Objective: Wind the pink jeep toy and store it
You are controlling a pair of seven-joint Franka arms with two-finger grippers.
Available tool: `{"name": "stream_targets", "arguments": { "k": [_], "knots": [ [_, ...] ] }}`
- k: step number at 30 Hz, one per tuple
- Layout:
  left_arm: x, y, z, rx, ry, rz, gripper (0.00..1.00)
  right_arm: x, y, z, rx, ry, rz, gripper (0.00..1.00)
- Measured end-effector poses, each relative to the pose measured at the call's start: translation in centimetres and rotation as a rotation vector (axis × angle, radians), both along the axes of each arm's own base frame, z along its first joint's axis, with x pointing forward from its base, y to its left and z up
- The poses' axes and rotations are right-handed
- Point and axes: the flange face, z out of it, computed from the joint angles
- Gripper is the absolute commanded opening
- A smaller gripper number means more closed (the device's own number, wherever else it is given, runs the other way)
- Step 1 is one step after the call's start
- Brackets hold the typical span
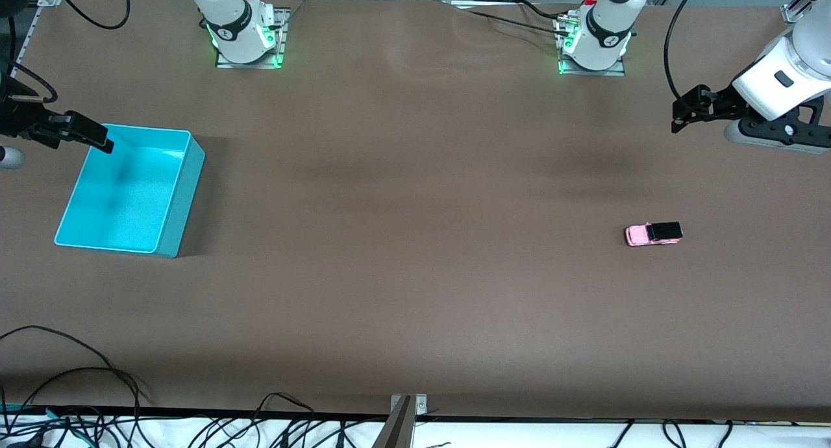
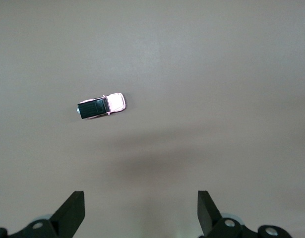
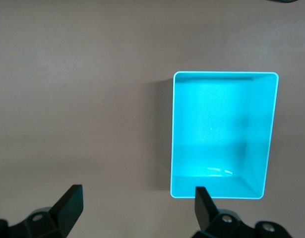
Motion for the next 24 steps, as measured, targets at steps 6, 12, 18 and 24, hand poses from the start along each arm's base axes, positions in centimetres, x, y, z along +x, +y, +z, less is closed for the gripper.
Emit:
{"name": "stream_targets", "arguments": {
  "k": [6, 12, 18, 24],
  "knots": [
    [0.36, -0.02, -0.23, 0.0, 0.005, 0.0, 1.0, 0.06, 0.0, 0.06, 0.0, -0.005, 0.0, 1.0],
    [0.45, -0.02, -0.27, 0.0, 0.007, 0.0, 1.0, 0.11, 0.0, 0.11, 0.0, -0.01, 0.0, 1.0],
    [0.44, -0.02, -0.23, 0.001, 0.007, 0.0, 1.0, 0.13, -0.01, 0.12, 0.0, -0.012, 0.0, 1.0],
    [0.44, -0.02, -0.24, 0.001, 0.008, 0.0, 1.0, 0.17, -0.02, 0.03, 0.0, -0.011, 0.0, 1.0]
  ]
}}
